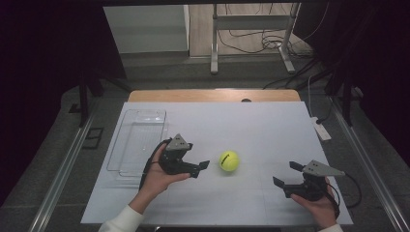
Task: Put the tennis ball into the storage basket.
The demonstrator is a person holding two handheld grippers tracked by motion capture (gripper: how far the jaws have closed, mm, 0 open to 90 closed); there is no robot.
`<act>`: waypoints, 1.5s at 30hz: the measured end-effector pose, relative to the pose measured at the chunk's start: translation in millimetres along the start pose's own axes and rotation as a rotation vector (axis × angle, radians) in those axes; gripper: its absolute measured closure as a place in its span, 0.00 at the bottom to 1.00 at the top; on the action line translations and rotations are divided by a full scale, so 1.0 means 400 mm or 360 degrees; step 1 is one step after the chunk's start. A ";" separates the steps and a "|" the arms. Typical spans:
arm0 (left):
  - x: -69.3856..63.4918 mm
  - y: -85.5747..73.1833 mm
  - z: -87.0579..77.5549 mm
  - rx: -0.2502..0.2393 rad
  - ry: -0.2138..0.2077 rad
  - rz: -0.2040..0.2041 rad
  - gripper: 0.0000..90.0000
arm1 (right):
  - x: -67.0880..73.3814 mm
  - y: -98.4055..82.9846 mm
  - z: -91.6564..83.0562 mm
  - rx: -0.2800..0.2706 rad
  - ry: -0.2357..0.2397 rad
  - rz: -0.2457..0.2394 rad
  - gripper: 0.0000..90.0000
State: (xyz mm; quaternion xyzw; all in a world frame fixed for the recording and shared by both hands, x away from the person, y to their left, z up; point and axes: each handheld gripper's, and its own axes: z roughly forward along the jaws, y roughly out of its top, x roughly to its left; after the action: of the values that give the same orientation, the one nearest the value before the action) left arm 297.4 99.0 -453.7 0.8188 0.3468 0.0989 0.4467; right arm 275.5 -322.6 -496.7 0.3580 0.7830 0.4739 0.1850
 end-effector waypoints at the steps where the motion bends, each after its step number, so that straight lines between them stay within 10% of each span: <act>1: 0.000 0.000 0.000 0.0000 0.0000 0.0000 0.14 | 0.000 0.000 0.000 0.0000 0.0001 0.0000 0.11; 45: -0.027 0.044 0.082 0.0092 -0.0087 0.0057 0.13 | 0.000 -0.001 0.002 0.0011 0.0000 -0.0009 0.11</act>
State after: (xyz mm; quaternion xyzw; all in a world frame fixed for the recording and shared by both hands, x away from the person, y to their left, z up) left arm 313.5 63.7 -457.0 0.8399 0.3225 0.0745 0.4302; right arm 276.0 -322.2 -497.7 0.3564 0.7857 0.4705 0.1852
